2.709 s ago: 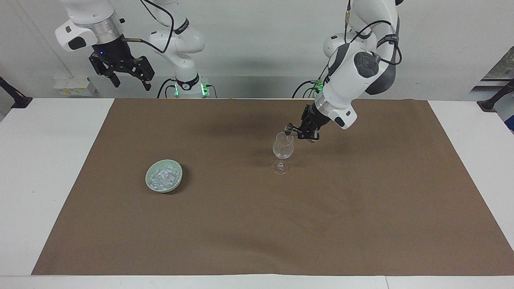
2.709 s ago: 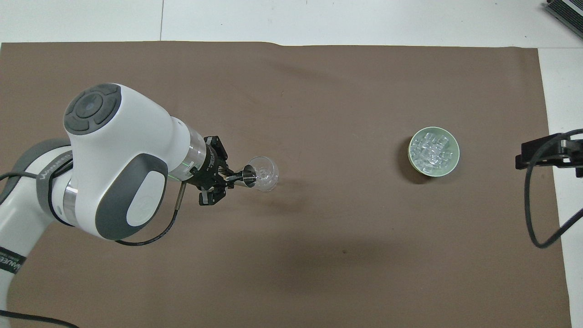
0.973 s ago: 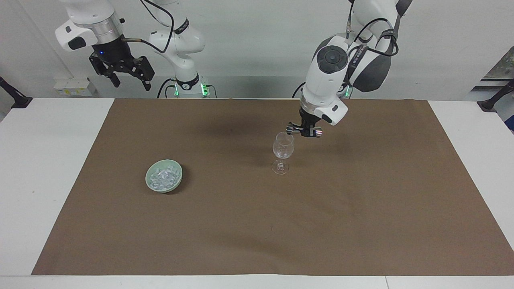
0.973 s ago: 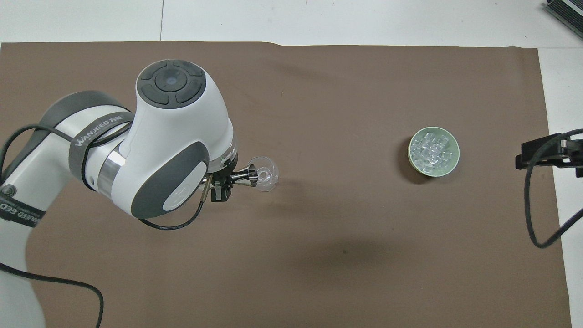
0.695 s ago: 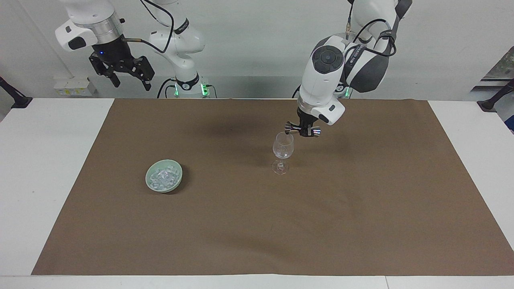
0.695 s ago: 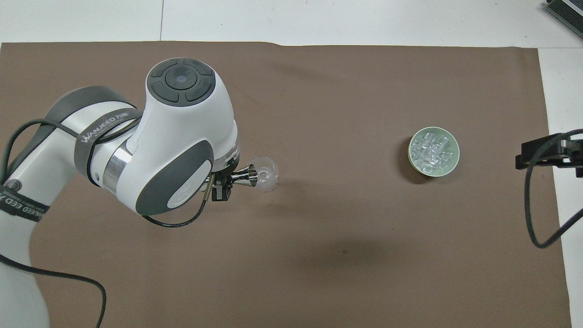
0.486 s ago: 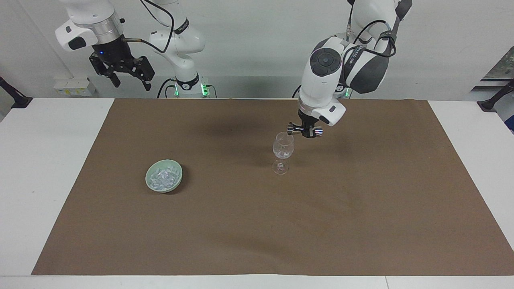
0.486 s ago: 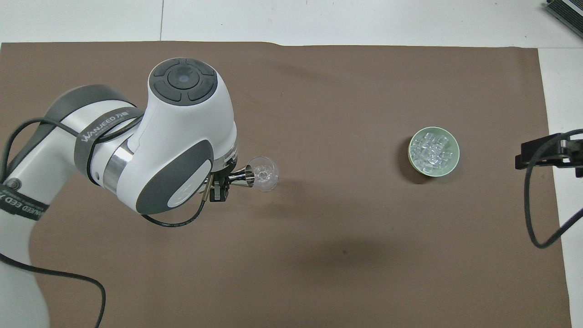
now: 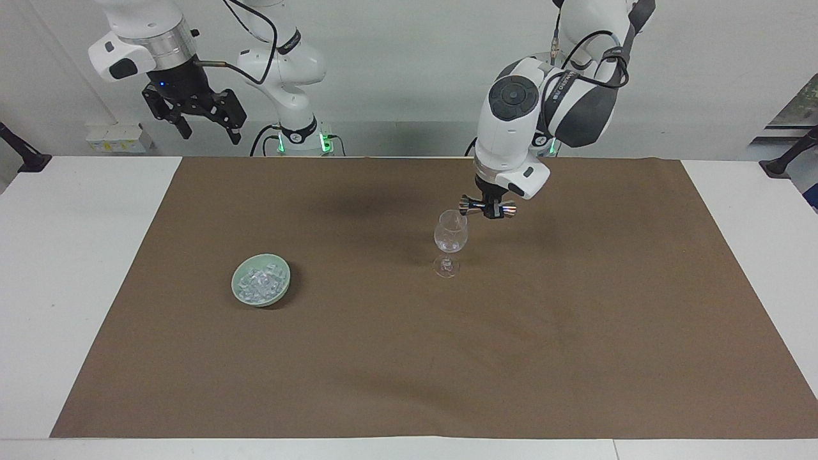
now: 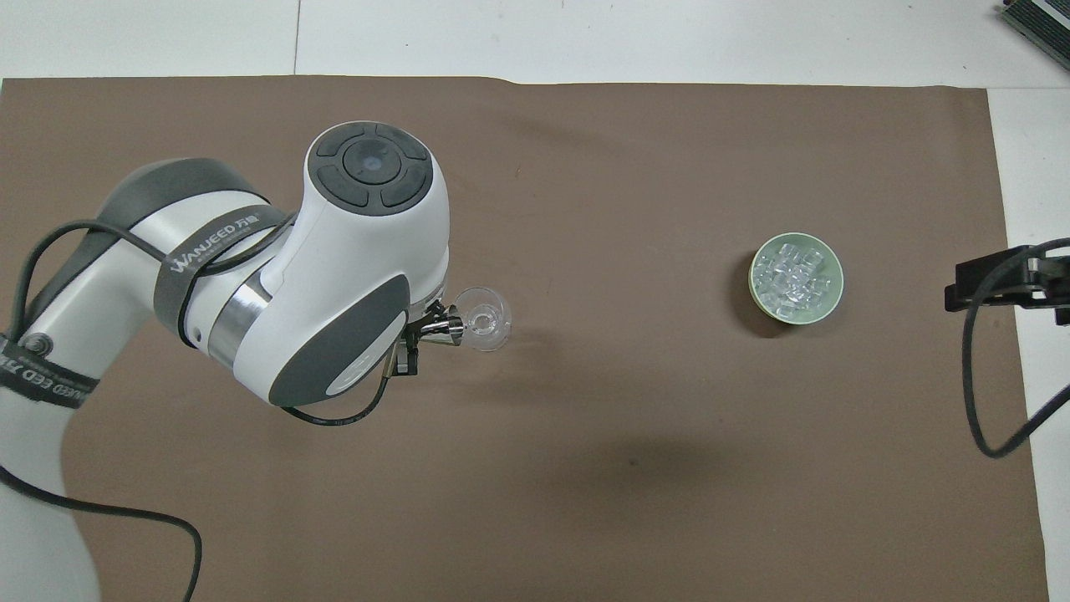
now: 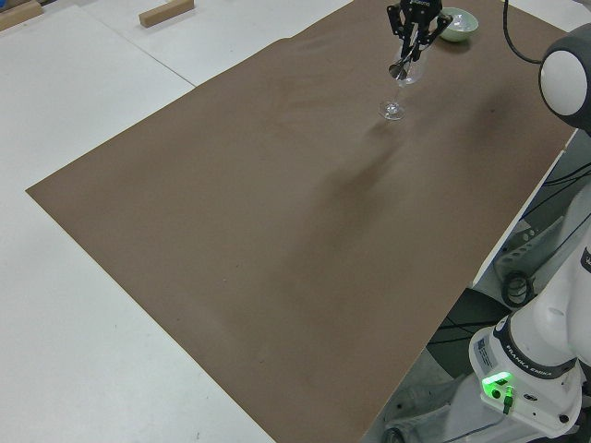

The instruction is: Pour wine and add ice with both arms

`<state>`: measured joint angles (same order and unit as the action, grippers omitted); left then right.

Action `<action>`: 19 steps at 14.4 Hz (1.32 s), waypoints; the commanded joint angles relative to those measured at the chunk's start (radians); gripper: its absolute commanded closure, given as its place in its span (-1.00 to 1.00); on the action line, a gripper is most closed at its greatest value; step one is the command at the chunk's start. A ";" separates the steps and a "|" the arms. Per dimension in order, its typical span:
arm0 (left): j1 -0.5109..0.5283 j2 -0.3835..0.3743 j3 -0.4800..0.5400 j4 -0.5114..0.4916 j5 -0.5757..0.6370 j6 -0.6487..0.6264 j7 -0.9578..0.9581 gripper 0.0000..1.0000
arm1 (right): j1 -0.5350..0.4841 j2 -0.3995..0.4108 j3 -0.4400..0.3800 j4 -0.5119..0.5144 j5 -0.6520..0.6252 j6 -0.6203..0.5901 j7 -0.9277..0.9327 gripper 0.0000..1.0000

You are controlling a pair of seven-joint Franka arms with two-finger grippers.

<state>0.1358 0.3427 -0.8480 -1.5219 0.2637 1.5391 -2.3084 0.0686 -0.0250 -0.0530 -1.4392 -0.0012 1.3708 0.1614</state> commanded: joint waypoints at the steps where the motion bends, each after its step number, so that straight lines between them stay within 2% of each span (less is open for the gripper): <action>1: -0.027 0.022 -0.002 0.054 0.043 -0.037 -0.045 1.00 | -0.016 -0.016 0.005 -0.018 0.032 0.002 -0.036 -1.00; 8: -0.081 0.068 -0.006 0.106 0.120 -0.083 -0.094 1.00 | -0.016 -0.016 0.007 -0.018 0.032 0.002 -0.036 -1.00; 19: -0.122 0.073 -0.011 0.108 0.181 -0.112 -0.105 1.00 | -0.016 -0.015 0.005 -0.020 0.061 0.014 -0.036 -1.00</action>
<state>0.0515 0.3929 -0.8624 -1.4574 0.4103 1.4704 -2.3934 0.0686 -0.0253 -0.0527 -1.4392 0.0318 1.3724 0.1605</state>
